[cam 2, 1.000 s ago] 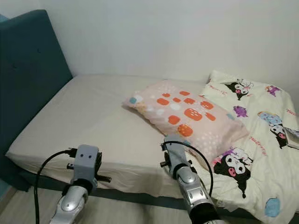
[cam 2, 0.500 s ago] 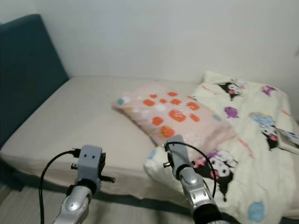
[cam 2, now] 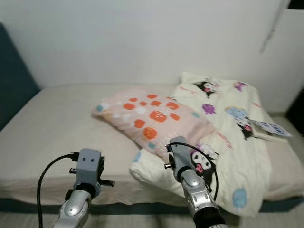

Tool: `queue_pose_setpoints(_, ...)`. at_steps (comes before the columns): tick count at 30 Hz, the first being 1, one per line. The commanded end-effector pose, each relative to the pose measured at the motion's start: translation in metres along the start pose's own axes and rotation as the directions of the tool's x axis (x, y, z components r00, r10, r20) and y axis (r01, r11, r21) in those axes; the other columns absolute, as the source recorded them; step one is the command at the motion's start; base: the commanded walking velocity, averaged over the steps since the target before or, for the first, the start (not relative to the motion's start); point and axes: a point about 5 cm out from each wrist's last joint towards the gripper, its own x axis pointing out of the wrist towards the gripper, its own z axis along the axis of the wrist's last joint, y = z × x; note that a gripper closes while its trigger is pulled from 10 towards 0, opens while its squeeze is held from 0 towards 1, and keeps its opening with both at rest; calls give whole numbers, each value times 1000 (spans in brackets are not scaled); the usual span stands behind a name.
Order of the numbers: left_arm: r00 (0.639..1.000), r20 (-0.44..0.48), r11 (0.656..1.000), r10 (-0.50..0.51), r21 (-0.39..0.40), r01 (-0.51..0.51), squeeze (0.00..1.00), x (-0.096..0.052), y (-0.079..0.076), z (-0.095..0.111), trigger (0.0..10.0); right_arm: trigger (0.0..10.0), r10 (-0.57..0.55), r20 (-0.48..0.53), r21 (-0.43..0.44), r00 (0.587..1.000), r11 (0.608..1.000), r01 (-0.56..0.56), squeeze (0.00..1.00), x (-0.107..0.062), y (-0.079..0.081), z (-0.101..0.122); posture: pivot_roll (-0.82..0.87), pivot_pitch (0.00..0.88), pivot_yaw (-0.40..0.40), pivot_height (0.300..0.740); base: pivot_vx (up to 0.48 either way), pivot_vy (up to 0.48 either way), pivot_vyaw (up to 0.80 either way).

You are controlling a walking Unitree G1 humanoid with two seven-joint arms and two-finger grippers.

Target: Clean up the room

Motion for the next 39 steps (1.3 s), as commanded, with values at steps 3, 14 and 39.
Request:
queue_pose_setpoints(3, 1000, 1, 1000, 4, -5, -4, 0, -1, 2, -2, 10000, 10000, 7, -13, 7, 1000, 1000, -7, 0, -1, 3, -4, -62, 77, -15, 740, 0, 0, 0)
queue_pose_setpoints(14, 998, 52, 999, -26, -42, 28, 0, -1, -1, 6, 10000, 10000, 13, -16, 2, 1000, 1000, -13, 0, -1, 5, -4, -62, 79, -18, 740, 24, 0, 0)
queue_pose_setpoints(39, 998, 60, 998, -30, -51, 33, 0, -3, -1, 5, 10000, 10000, 11, -19, -7, 1000, 1000, -11, 0, -2, 4, -5, -64, 86, -20, 740, 344, 0, 0)
